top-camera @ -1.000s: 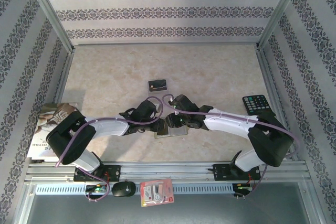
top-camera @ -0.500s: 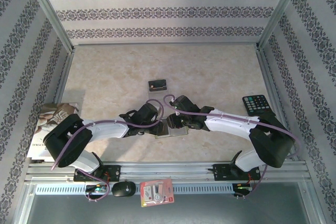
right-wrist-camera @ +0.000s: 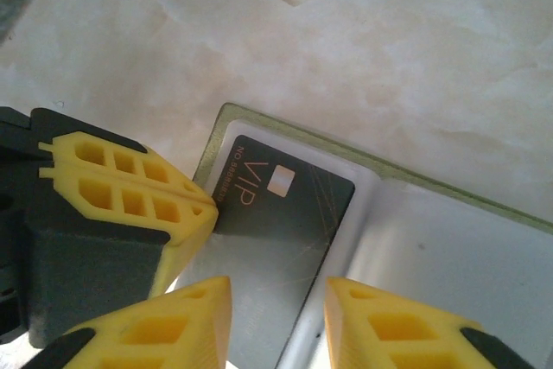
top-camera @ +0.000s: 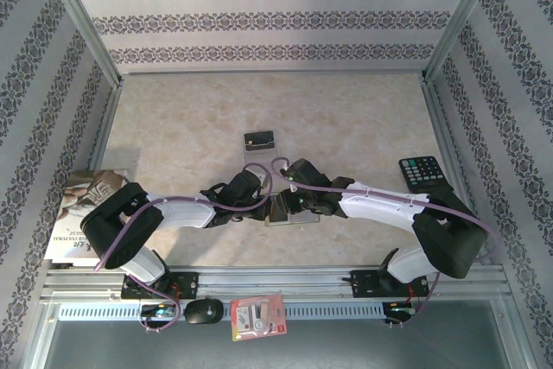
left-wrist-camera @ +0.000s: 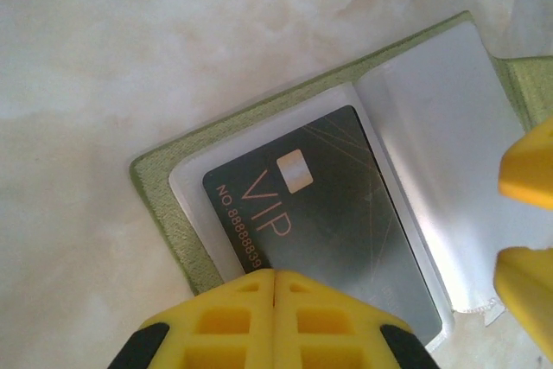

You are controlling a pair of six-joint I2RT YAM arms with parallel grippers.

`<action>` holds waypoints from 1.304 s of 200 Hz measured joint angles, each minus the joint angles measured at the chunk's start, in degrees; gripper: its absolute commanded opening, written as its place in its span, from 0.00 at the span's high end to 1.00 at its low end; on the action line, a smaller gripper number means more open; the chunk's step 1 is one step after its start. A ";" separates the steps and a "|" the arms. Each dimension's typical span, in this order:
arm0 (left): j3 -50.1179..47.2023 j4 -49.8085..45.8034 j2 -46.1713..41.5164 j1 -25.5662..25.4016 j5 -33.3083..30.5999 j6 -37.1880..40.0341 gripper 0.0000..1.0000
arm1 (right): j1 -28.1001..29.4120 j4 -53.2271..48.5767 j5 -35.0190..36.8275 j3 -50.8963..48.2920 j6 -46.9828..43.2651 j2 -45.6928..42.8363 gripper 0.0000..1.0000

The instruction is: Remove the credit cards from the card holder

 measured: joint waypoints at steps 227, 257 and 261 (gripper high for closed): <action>3.80 -10.75 -2.27 -5.75 -10.93 -1.07 0.65 | -3.82 1.49 -1.51 -5.88 1.20 -5.75 0.59; 5.25 -10.78 0.24 -6.08 -10.73 -1.09 0.70 | -3.82 2.05 -1.84 -5.97 1.01 -5.77 0.59; 5.25 -10.80 0.52 -6.08 -10.71 -1.05 0.72 | -3.82 2.10 -1.86 -5.97 0.96 -5.77 0.59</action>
